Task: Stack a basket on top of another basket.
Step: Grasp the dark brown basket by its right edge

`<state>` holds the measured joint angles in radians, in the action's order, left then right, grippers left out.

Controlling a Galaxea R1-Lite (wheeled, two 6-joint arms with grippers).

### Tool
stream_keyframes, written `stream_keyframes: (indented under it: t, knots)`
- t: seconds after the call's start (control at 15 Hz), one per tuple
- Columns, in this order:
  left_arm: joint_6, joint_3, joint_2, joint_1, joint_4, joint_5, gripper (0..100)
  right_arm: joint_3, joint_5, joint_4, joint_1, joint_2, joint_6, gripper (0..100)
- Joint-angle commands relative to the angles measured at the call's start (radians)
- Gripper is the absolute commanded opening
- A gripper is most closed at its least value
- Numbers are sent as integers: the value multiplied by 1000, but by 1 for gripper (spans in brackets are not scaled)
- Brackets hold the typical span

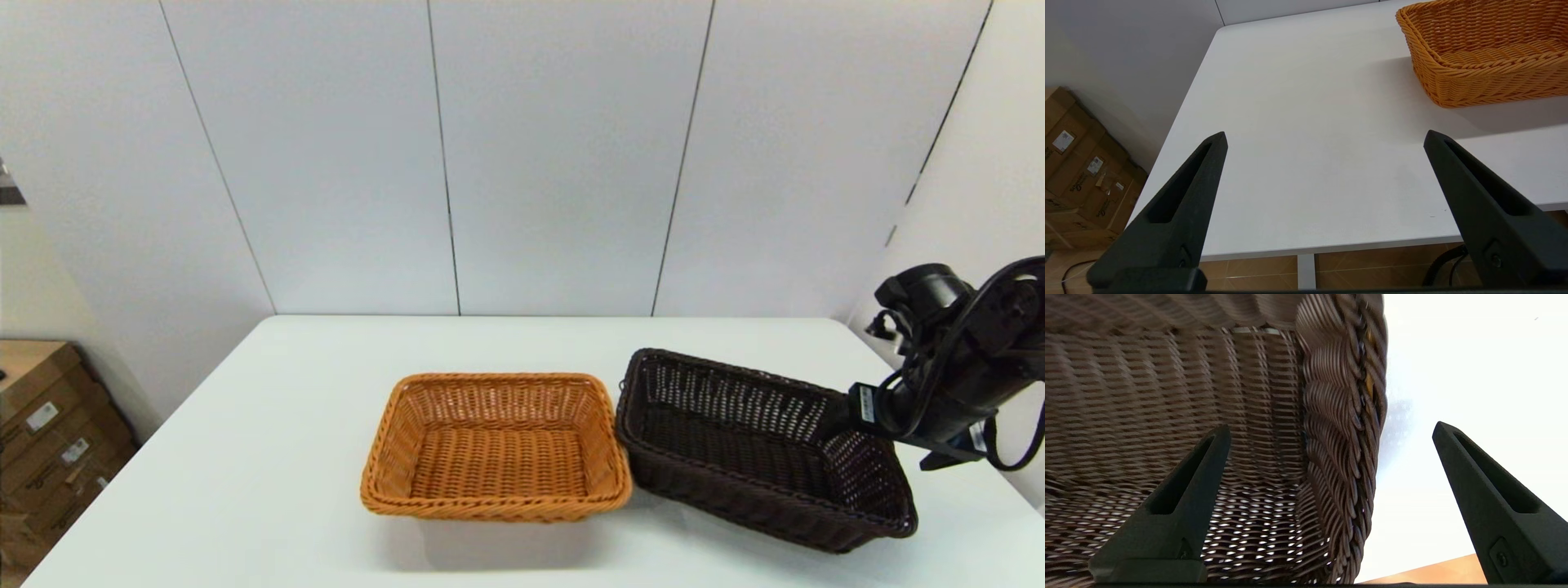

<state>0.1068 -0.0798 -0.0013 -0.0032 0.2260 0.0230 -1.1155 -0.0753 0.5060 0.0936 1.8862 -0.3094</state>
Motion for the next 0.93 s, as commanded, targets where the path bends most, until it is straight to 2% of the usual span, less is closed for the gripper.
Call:
stream_keyframes:
  t: [0.07,0.73,0.8,0.93]
  knots:
    - [1,0,1,0,1,0,100,8,0,5,1,47,-1,100]
    - [1,0,1,0,1,0,100,6,-1,-3,31,136,21,100]
    - [1,0,1,0,1,0,100,6,-3,-9,31,136,21,0]
    - [1,0,1,0,1,0,100,6,-1,-18,31,136,23,0]
